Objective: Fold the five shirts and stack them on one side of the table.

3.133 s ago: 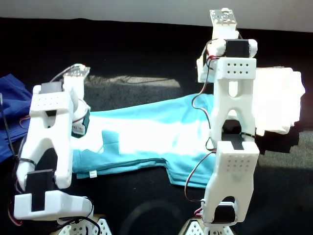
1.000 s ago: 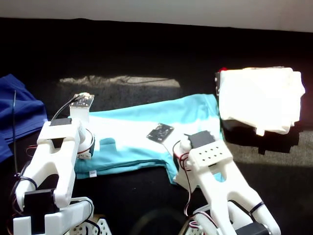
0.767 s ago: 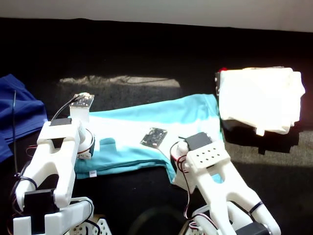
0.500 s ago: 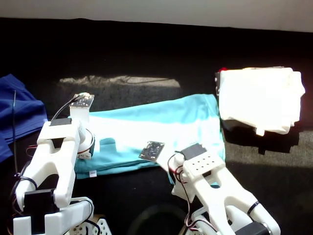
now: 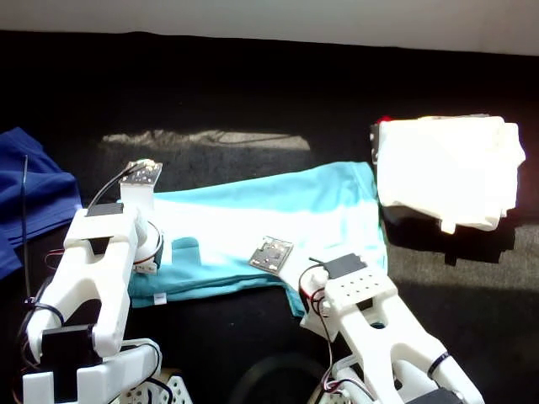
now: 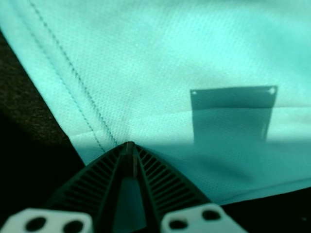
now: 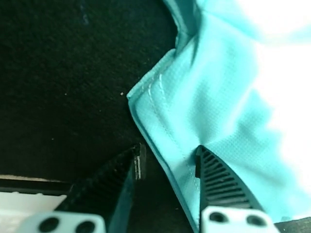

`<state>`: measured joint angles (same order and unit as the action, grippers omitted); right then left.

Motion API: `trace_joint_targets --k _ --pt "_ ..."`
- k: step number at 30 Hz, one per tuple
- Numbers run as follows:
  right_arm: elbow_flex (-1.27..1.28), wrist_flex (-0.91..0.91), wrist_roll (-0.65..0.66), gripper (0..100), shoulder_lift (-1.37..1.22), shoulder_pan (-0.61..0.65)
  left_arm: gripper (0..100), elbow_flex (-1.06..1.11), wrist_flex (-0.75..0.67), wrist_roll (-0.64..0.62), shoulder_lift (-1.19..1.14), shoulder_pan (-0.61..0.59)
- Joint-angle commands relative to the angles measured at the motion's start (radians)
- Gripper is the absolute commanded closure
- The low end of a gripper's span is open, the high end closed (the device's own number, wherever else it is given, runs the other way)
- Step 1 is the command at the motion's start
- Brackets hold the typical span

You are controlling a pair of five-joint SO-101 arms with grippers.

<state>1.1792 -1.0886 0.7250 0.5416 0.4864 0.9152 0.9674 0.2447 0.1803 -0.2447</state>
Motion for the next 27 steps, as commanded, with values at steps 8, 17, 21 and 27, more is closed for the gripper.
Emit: trace_joint_targets --k 8,17,21,27 --pt "-0.015 0.005 0.014 99.1 0.01 -0.036 99 0.008 -0.006 -0.008 -0.015 -0.001" --pt "-0.246 -0.127 0.015 98.9 -0.001 -0.16 99 0.008 -0.006 -0.008 -0.015 -0.001" --pt "-0.245 -0.137 0.012 98.9 -0.001 -0.154 99 0.008 -0.006 -0.008 -0.015 -0.001" --pt "-0.226 -0.185 0.011 96.7 0.001 -0.142 99 0.008 -0.006 -0.008 -0.015 -0.001"
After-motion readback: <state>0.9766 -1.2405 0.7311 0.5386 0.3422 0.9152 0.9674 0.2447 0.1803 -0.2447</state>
